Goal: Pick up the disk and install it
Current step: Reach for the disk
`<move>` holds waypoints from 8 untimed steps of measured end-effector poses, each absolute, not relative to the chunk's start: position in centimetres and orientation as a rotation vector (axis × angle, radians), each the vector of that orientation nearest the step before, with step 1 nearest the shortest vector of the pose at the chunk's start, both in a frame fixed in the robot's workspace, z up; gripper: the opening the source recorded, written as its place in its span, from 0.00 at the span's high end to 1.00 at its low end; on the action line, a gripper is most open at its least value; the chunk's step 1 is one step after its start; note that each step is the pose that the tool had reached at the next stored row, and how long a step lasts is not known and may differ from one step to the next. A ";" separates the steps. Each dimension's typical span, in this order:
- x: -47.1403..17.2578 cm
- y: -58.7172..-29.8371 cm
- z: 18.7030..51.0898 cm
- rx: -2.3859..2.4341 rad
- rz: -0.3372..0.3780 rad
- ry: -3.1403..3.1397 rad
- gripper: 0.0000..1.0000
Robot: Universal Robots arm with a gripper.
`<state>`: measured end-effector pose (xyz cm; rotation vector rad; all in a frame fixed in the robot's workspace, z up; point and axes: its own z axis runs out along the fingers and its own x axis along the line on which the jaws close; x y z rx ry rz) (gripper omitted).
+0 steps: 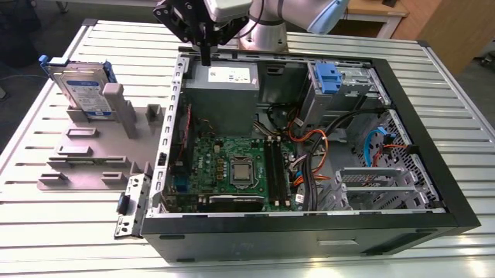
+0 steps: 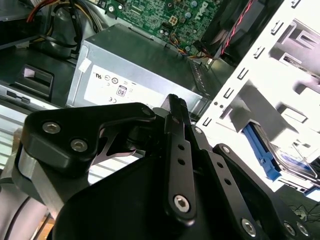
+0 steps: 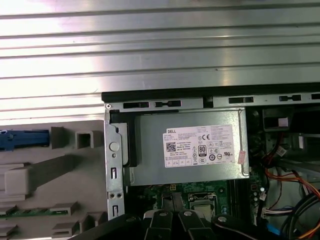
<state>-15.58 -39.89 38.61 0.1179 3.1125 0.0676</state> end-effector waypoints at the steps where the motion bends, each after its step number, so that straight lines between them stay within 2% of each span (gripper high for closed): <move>1: -15.6 -39.9 38.6 0.118 0.068 3.112 0.89; 8: -15.8 -39.9 38.6 0.118 0.068 3.112 0.89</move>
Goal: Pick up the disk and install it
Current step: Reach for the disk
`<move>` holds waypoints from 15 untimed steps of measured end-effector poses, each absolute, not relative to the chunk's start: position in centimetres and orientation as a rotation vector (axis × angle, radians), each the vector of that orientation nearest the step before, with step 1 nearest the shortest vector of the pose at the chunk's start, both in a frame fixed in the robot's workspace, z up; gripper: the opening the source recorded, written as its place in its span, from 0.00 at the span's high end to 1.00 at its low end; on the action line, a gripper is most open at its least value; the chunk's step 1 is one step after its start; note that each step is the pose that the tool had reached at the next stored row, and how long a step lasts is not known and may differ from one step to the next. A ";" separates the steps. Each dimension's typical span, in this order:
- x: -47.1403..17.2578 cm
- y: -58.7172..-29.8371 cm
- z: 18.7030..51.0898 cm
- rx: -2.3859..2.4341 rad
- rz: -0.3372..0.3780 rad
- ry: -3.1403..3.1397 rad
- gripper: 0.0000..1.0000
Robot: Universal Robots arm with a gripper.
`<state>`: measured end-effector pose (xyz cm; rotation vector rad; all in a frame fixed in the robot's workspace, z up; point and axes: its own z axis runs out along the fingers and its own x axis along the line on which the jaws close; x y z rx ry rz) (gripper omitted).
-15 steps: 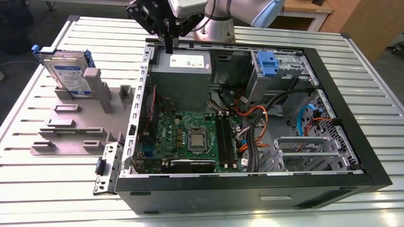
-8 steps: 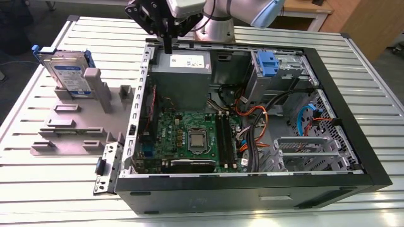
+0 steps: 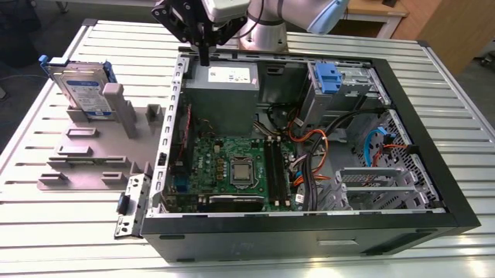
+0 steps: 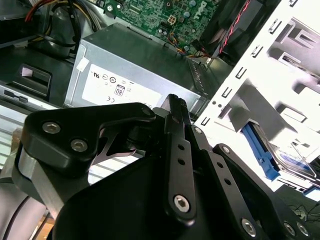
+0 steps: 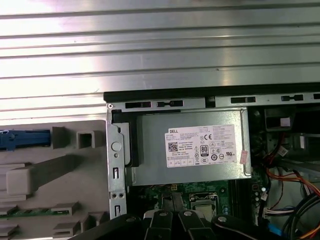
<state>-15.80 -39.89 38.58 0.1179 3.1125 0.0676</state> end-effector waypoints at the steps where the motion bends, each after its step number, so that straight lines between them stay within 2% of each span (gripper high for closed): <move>1: -15.8 -39.9 38.6 0.118 0.068 3.112 0.89; 15: -16.2 -39.9 38.5 0.118 0.068 3.113 0.89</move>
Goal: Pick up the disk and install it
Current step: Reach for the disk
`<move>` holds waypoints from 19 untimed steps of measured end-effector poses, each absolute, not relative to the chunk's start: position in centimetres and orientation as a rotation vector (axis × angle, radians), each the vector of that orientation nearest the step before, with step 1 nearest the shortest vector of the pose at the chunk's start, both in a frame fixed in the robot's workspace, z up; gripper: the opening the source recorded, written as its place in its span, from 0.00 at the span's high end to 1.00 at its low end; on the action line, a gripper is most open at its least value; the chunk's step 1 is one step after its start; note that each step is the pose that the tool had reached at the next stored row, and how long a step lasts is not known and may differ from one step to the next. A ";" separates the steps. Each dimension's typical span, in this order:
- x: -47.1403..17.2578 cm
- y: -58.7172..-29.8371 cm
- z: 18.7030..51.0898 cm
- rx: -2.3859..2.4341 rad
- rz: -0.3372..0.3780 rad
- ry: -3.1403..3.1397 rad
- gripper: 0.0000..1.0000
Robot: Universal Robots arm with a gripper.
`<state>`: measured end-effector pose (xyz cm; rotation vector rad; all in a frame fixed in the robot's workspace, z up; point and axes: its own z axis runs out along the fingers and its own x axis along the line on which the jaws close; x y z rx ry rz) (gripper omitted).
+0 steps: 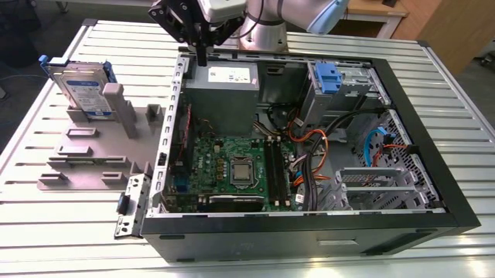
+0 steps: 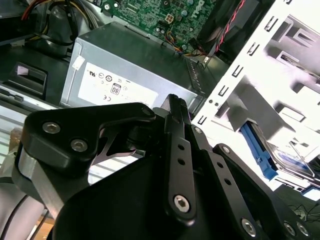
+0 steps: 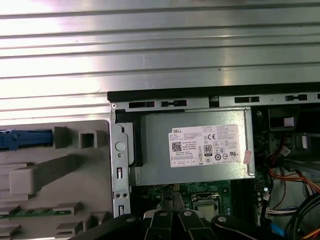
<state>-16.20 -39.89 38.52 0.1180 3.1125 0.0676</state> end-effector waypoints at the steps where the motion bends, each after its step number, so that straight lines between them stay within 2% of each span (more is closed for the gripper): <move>1: -16.2 -39.9 38.5 0.118 0.068 3.112 0.89; 19: -16.7 -39.9 38.4 0.118 0.068 3.112 0.89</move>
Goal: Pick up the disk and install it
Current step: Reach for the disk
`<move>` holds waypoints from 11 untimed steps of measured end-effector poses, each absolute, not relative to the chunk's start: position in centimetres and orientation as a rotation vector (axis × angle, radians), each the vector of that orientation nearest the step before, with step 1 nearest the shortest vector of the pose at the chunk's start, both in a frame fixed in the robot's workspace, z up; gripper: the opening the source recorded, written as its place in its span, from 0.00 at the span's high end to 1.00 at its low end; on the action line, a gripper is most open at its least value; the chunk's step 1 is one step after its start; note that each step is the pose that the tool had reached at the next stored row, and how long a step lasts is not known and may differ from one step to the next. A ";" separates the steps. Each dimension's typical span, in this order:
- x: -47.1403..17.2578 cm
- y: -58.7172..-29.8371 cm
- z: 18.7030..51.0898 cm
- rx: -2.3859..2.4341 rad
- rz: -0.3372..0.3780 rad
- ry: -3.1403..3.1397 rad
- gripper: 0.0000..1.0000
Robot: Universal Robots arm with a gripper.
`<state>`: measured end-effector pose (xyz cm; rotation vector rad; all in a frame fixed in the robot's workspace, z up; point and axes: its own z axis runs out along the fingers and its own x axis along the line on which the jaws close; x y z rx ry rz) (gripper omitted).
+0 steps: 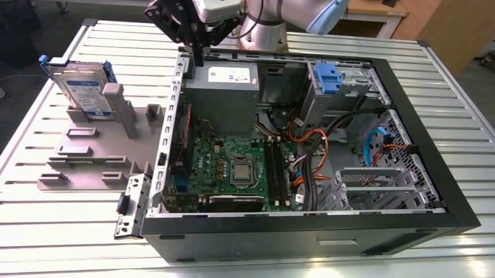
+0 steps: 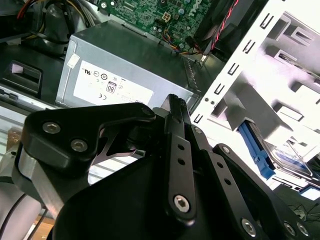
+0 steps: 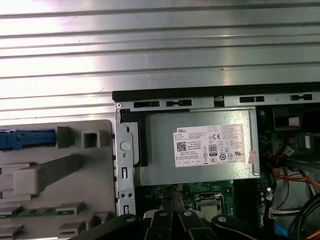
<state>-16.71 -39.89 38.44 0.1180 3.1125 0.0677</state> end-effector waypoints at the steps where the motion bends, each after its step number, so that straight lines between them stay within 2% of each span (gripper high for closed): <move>1: -16.7 -39.9 38.4 0.118 0.068 3.112 0.89; 11: -17.0 -39.9 38.4 0.118 0.068 3.113 0.89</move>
